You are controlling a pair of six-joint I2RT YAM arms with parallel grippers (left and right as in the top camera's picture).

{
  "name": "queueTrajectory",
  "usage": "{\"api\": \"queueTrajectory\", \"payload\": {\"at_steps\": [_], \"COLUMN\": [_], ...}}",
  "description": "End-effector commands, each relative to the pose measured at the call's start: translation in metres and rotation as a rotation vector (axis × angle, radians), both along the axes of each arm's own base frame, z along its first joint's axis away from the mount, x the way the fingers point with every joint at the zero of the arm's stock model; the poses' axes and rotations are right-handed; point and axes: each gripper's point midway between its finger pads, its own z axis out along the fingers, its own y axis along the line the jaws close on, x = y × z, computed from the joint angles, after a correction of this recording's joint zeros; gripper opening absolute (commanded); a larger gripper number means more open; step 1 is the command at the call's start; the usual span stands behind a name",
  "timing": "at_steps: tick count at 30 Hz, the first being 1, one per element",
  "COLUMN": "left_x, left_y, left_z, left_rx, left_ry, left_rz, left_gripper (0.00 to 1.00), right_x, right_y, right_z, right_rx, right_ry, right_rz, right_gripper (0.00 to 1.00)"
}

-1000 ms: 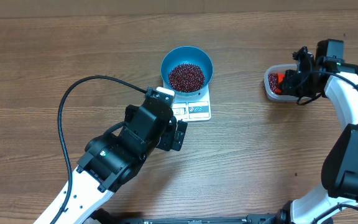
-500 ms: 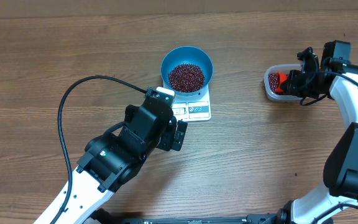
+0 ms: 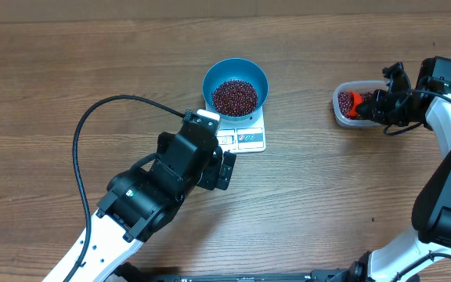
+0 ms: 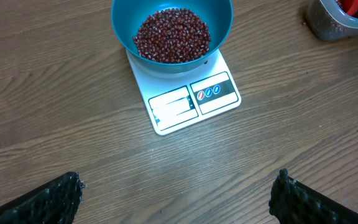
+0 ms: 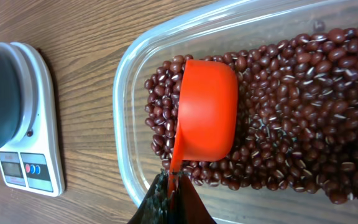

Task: Scoop item into bowl and weigh 150g on scale
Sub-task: 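Drag the red scoop through the beans to refill it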

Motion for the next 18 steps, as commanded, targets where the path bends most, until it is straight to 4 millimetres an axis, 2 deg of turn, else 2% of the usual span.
{"api": "queueTrajectory", "payload": {"at_steps": [1,18], "left_x": [0.001,0.001], "left_y": [-0.001,-0.001], "left_z": [-0.002,-0.002], "left_rx": [0.01,0.01], "left_ry": [0.0,0.0], "left_rz": [-0.017,-0.017], "left_gripper": [0.99,0.99], "right_x": [-0.001,0.0], "right_y": [0.011,0.01], "right_z": [0.003,0.013], "right_rx": [0.047,0.132], "right_ry": [-0.03,-0.067], "right_rz": [0.055,0.047], "right_gripper": [0.04,0.04]}}
